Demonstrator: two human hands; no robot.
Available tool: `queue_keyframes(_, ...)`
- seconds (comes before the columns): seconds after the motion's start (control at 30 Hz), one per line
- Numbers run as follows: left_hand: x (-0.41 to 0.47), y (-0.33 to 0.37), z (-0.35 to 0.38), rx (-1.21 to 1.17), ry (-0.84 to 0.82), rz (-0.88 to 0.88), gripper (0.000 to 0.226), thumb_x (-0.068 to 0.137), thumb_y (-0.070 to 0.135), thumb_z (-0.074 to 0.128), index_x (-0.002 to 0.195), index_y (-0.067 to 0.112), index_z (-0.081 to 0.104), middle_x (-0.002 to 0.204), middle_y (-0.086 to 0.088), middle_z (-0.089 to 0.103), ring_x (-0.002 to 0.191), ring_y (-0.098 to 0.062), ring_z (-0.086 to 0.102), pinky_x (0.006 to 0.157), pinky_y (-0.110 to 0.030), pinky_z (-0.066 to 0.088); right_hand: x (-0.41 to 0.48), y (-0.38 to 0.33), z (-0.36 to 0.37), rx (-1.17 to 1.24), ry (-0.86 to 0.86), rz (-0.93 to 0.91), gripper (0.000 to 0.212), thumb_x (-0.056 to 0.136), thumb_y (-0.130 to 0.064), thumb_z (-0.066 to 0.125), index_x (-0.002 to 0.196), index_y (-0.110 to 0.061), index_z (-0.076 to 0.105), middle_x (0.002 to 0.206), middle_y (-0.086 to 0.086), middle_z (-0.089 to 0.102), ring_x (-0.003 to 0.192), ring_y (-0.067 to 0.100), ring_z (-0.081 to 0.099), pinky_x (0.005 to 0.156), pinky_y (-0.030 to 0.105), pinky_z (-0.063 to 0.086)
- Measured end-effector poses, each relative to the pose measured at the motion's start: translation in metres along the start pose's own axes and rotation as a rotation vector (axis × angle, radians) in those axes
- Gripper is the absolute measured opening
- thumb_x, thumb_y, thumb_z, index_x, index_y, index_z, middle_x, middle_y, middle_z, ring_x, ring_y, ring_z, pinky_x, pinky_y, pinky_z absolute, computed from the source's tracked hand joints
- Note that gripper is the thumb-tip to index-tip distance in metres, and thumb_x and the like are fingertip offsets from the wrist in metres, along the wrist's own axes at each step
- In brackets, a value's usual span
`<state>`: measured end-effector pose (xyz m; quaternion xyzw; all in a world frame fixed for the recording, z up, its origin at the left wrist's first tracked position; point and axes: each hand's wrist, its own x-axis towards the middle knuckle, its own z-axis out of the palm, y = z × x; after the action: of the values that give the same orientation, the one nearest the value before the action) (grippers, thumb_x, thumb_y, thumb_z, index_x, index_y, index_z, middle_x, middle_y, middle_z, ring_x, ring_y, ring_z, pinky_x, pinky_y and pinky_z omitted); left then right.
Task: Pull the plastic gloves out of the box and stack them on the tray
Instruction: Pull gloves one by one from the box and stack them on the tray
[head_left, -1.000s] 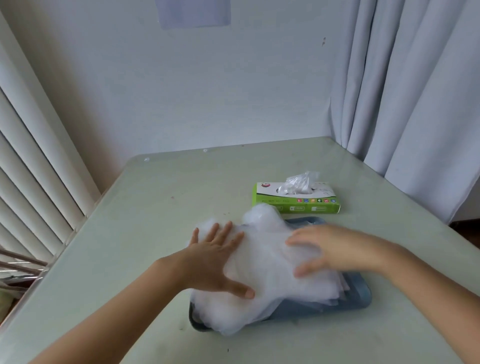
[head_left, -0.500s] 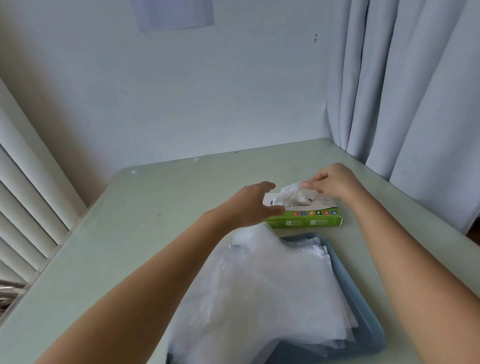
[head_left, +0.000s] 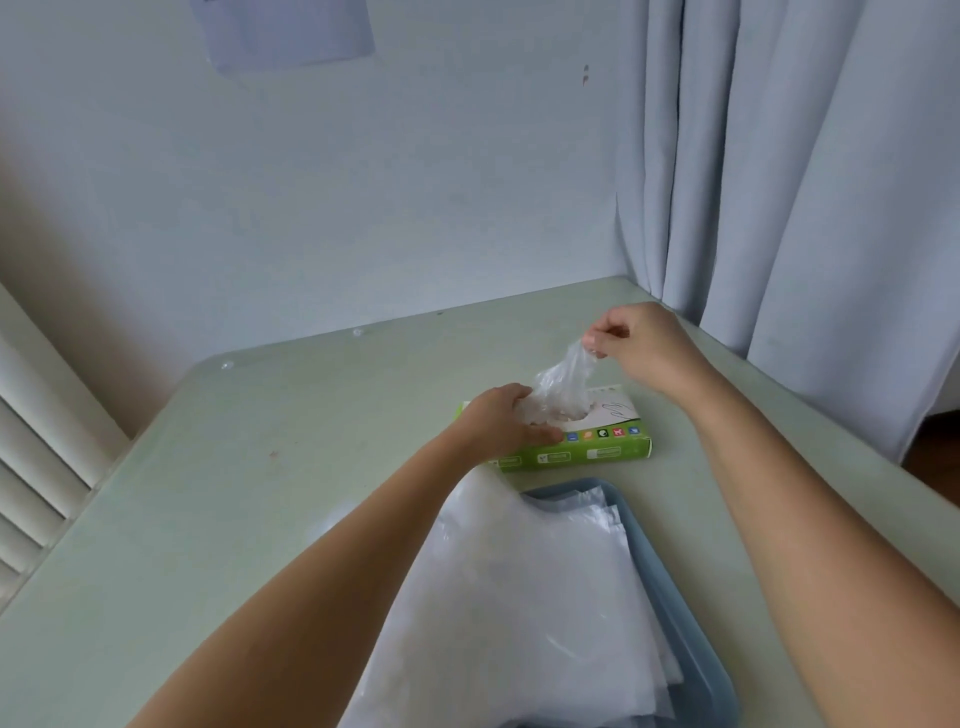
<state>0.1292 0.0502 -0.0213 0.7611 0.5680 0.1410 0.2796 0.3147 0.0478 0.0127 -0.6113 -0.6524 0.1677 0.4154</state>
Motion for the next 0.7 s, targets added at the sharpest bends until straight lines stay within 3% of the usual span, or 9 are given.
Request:
queue_keyframes(0.13, 0.000, 0.001, -0.001, 0.012, 0.018, -0.014, 0.063, 0.075, 0.042, 0.077, 0.126, 0.015, 0.054, 0.114, 0.000, 0.060, 0.108, -0.022, 0.056, 0.085, -0.028, 0.043, -0.006, -0.027, -0.013, -0.168, 0.080, -0.186, 0.010, 0.091, -0.015, 0.061, 0.089, -0.008, 0.069, 0.080, -0.006, 0.060, 0.078, 0.013, 0.055, 0.068, 0.020, 0.034)
queue_keyframes(0.2, 0.001, 0.001, 0.000, -0.004, 0.034, -0.028, 0.063, 0.075, 0.041, 0.078, 0.125, 0.012, 0.054, 0.119, -0.003, 0.059, 0.111, -0.023, 0.055, 0.087, -0.029, 0.043, -0.009, -0.039, -0.023, -0.183, 0.165, -0.250, 0.011, 0.091, -0.013, 0.059, 0.089, -0.007, 0.068, 0.079, -0.005, 0.060, 0.077, 0.014, 0.055, 0.068, 0.022, 0.035)
queue_keyframes(0.3, 0.000, -0.002, 0.002, -0.095, 0.015, -0.033, 0.067, 0.074, 0.037, 0.080, 0.130, 0.012, 0.053, 0.128, -0.001, 0.057, 0.116, -0.022, 0.054, 0.099, -0.032, 0.043, -0.018, -0.059, -0.041, -0.039, 0.284, -0.297, 0.010, 0.093, -0.011, 0.055, 0.088, -0.009, 0.064, 0.079, -0.003, 0.063, 0.076, 0.013, 0.057, 0.068, 0.019, 0.039)
queue_keyframes(0.4, -0.002, -0.001, -0.004, -0.202, 0.020, -0.032, 0.053, 0.079, 0.021, 0.076, 0.128, 0.016, 0.058, 0.116, -0.001, 0.061, 0.110, -0.019, 0.056, 0.089, -0.028, 0.047, -0.028, -0.075, -0.055, 0.197, 0.269, -0.268, 0.012, 0.096, -0.012, 0.047, 0.086, -0.013, 0.054, 0.078, -0.003, 0.065, 0.080, 0.017, 0.061, 0.078, 0.024, 0.047)
queue_keyframes(0.5, -0.013, 0.006, -0.017, -0.643, 0.193, -0.070, 0.016, 0.087, -0.001, 0.058, 0.098, 0.010, 0.064, 0.084, -0.002, 0.063, 0.082, -0.015, 0.059, 0.068, -0.020, 0.047, -0.041, -0.084, -0.063, 0.297, 0.183, -0.231, 0.019, 0.098, -0.009, 0.044, 0.081, -0.016, 0.049, 0.078, 0.005, 0.065, 0.076, 0.019, 0.062, 0.078, 0.028, 0.053)
queue_keyframes(0.57, -0.026, 0.012, -0.029, -1.144, 0.169, -0.083, 0.008, 0.094, 0.006, 0.052, 0.096, 0.002, 0.058, 0.069, -0.006, 0.063, 0.067, -0.017, 0.063, 0.071, -0.028, 0.054, -0.051, -0.087, -0.066, 0.347, 0.137, -0.204, 0.022, 0.098, -0.008, 0.043, 0.079, -0.016, 0.049, 0.083, 0.016, 0.067, 0.078, 0.023, 0.065, 0.079, 0.032, 0.056)
queue_keyframes(0.63, -0.045, 0.017, -0.041, -1.364, -0.085, -0.077, 0.049, 0.098, 0.042, 0.044, 0.103, -0.003, 0.063, 0.080, -0.013, 0.068, 0.072, -0.024, 0.068, 0.073, -0.037, 0.058, -0.059, -0.087, -0.068, 0.356, 0.110, -0.174, 0.021, 0.098, -0.008, 0.044, 0.079, -0.015, 0.050, 0.088, 0.020, 0.068, 0.083, 0.030, 0.067, 0.083, 0.041, 0.057)
queue_keyframes(0.7, -0.064, 0.019, -0.050, -1.309, -0.326, -0.064, 0.089, 0.086, 0.073, 0.031, 0.096, -0.006, 0.069, 0.092, -0.020, 0.068, 0.083, -0.029, 0.068, 0.079, -0.039, 0.058, -0.068, -0.086, -0.070, 0.291, 0.101, -0.151, 0.018, 0.097, -0.011, 0.046, 0.080, -0.013, 0.053, 0.082, 0.012, 0.070, 0.082, 0.029, 0.067, 0.085, 0.048, 0.054)
